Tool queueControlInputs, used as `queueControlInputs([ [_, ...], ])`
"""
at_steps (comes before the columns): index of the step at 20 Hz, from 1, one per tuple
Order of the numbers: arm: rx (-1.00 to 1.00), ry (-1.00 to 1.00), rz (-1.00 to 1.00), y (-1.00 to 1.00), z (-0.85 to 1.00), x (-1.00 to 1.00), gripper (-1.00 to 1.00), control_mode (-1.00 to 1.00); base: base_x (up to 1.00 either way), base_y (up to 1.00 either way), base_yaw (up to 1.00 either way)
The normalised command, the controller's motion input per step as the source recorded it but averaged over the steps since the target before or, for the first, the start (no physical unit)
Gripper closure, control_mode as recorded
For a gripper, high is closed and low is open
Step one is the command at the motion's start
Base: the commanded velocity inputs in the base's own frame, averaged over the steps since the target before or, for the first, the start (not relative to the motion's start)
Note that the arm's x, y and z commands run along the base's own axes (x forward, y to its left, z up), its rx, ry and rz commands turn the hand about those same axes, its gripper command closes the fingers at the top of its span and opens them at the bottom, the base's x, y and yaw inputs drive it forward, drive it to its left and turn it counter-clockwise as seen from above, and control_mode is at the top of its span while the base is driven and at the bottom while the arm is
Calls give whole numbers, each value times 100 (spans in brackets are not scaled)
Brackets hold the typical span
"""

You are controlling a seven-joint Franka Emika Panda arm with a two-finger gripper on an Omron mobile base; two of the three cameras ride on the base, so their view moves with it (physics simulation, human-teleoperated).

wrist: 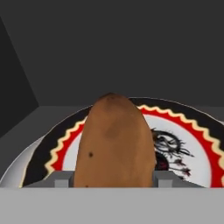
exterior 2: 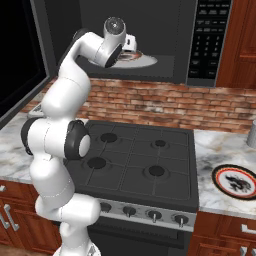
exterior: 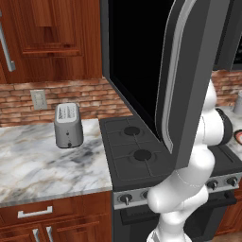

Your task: Pick the potato from the counter and place it in the microwave. Then turn on the microwave.

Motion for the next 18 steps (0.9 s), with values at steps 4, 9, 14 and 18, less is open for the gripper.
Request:
queueControlInputs([
  [4, 0, 0, 1, 0, 0, 19, -100, -100, 0, 0, 0],
  [9, 0, 0, 0, 0, 8, 6, -100, -100, 0, 0, 0],
  [14, 0, -2, 0, 0, 37, -15, -100, -100, 0, 0, 0],
  [18, 0, -5, 0, 0, 33, -53, -100, -100, 0, 0, 0],
])
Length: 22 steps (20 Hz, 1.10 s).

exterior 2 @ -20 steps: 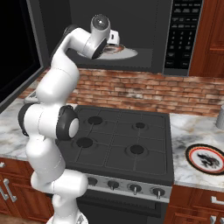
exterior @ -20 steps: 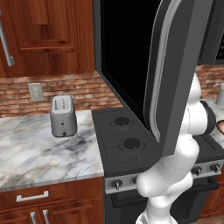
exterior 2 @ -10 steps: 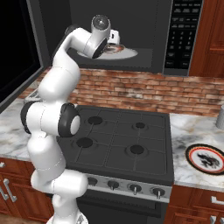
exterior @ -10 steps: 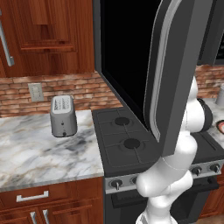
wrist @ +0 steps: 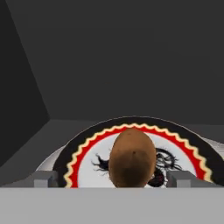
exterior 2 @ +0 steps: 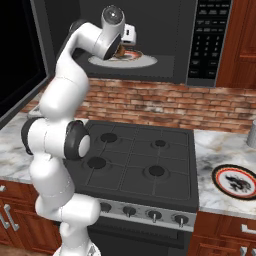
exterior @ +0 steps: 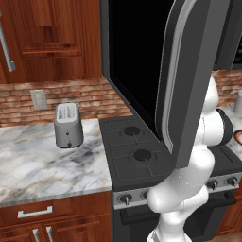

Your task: Pick the potato from the counter and place it in the microwave. Then turn on the microwave.

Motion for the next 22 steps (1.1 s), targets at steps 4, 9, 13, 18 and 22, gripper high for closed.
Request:
queueControlInputs([
  [4, -2, -5, 0, 0, 2, -57, -100, -100, 0, 0, 0],
  [9, 0, -10, 0, 0, 3, -86, -100, -100, 0, 0, 0],
  [13, -2, -17, 0, -2, 19, -100, -100, -100, 0, 0, 0],
  [18, -3, -13, 0, -17, 11, -100, -100, -100, 0, 0, 0],
  [22, -1, -2, -1, -20, 3, -100, -100, -100, 0, 0, 0],
])
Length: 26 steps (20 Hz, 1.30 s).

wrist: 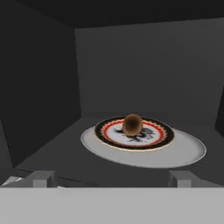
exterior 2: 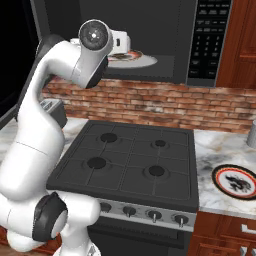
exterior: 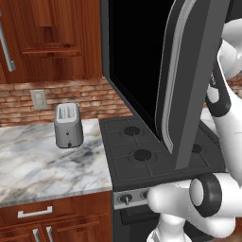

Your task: Pick the potato from the counter and place it in the microwave. Then turn on the microwave.

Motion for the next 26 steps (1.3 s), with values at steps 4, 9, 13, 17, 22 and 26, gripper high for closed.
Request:
queueControlInputs([
  [4, -2, 0, -3, -10, 19, -100, -100, -100, 0, 0, 0],
  [9, -3, 0, -5, -1, 37, -100, -100, -100, 0, 0, 0],
  [13, 0, 7, -10, -1, 13, -100, -100, -100, 0, 0, 0],
  [17, 0, 15, -16, -3, 0, -100, -100, -100, 0, 0, 0],
  [22, 0, 17, -17, -3, 0, -100, -100, -100, 0, 0, 0],
  [26, 0, 17, -17, -2, 0, -100, -100, -100, 0, 0, 0],
])
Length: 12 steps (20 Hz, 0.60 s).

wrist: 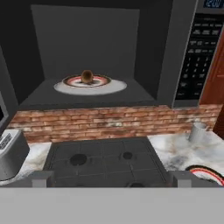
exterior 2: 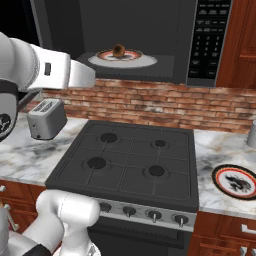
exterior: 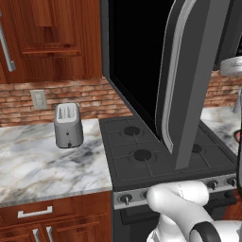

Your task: Pick the potato from the counter and place it in the microwave. Then turn on the microwave.

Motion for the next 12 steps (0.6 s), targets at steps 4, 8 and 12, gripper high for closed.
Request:
queueControlInputs([
  [4, 0, 19, -16, 0, -4, -100, 100, -100, 0, 0, 0],
  [8, 1, 19, -15, 0, -7, -100, 100, -100, 0, 0, 0],
  [12, 1, 18, -13, 0, -19, -100, 100, -100, 0, 0, 0],
])
